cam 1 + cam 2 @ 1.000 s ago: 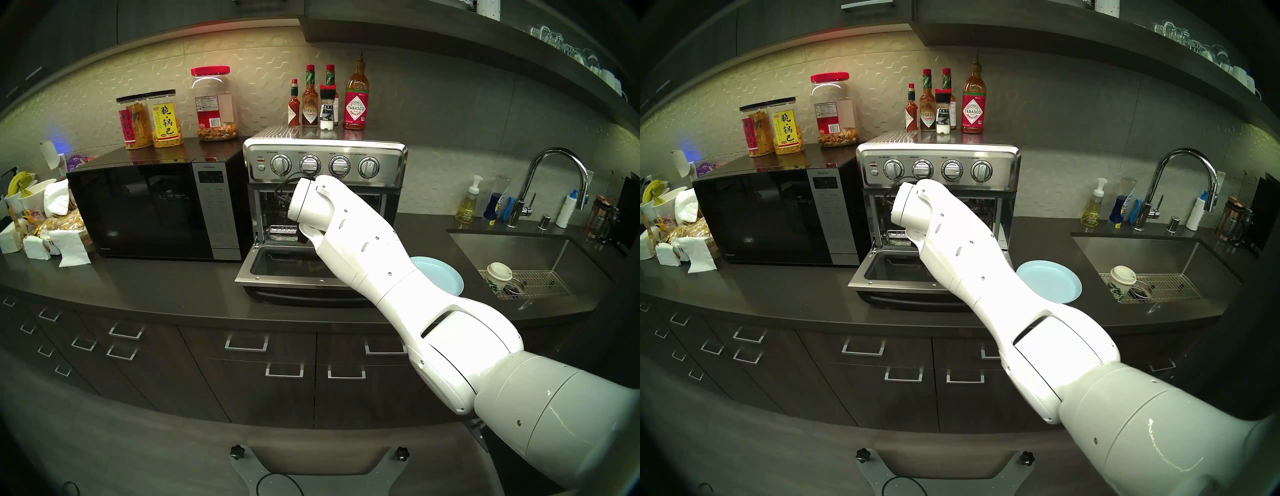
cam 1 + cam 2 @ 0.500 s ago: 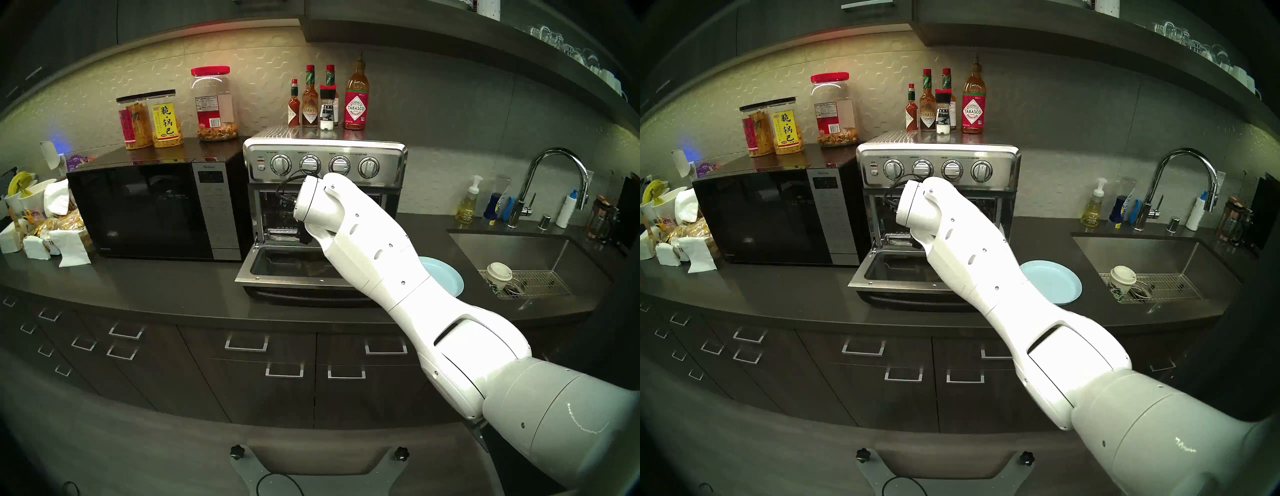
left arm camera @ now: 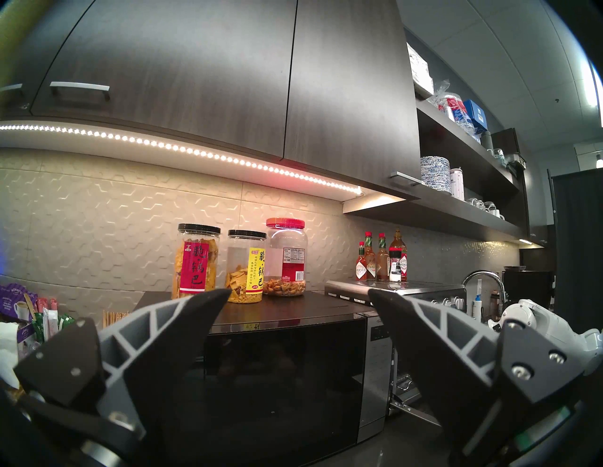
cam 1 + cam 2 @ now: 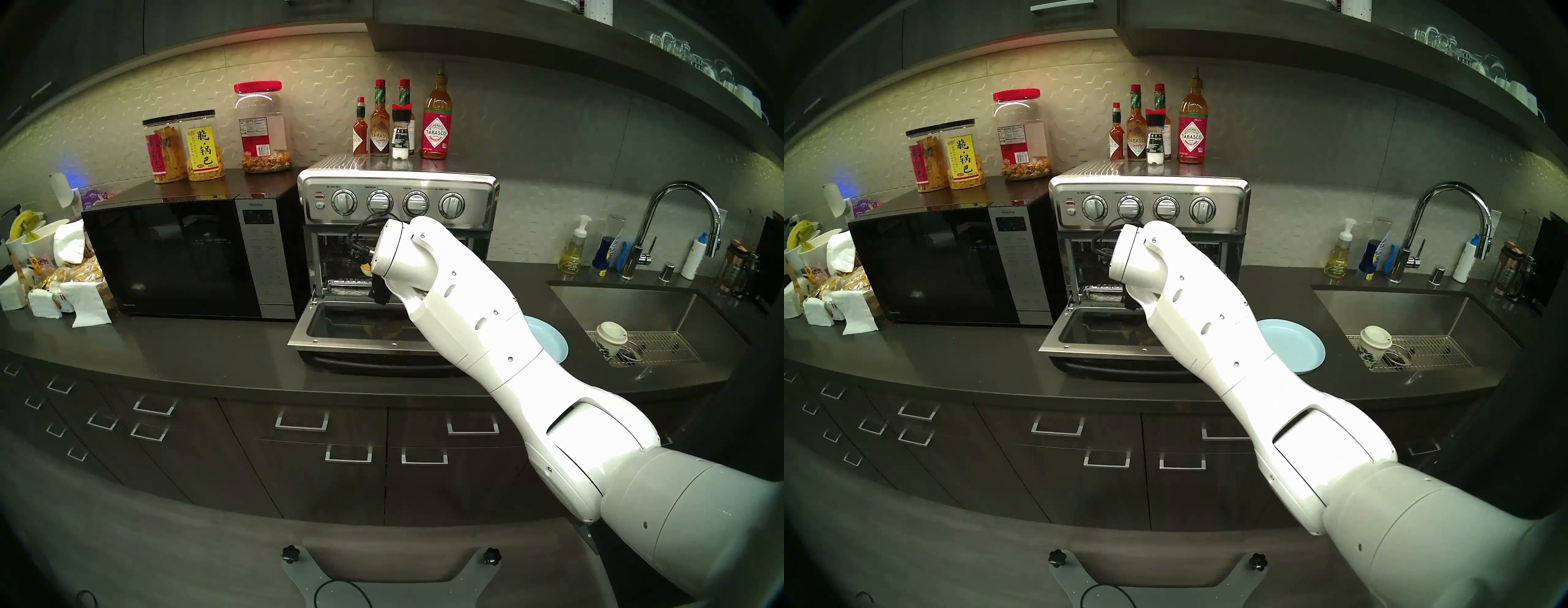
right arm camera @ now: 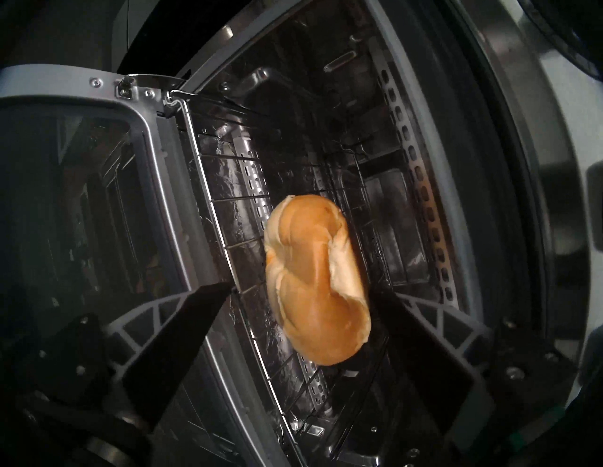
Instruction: Open the oven and place the bagel inside on the rack
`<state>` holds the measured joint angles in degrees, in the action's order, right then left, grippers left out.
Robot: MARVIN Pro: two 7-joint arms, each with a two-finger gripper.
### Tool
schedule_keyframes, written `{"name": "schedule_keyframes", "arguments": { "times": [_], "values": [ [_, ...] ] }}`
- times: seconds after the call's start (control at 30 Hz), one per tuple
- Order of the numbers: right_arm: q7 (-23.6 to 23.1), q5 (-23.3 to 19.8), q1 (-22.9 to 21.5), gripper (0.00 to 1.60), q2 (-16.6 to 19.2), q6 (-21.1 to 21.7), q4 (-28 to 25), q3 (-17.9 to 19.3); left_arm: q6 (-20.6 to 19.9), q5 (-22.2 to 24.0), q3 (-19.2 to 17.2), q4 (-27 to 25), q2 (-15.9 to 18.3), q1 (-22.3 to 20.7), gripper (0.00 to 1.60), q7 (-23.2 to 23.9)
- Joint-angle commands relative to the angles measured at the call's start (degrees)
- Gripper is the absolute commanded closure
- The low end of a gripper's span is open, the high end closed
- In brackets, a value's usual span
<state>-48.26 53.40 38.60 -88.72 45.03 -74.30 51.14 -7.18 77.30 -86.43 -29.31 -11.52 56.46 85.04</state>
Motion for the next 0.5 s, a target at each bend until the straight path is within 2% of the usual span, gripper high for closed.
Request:
{"name": "schedule_keyframes", "arguments": {
  "times": [0.0, 0.47],
  "values": [
    [-0.79, -0.07, -1.13, 0.00, 0.38, -0.33, -1.96, 0.42, -0.06, 0.14, -0.22, -0.02, 0.54, -0.67, 0.00, -0.04],
    [-5.54, 0.23, 3.33, 0.00, 6.54, -1.05, -12.67, 0.61, -0.09, 0.00, -0.25, 0.01, 0.50, -0.76, 0.00, -0.04]
  ]
}}
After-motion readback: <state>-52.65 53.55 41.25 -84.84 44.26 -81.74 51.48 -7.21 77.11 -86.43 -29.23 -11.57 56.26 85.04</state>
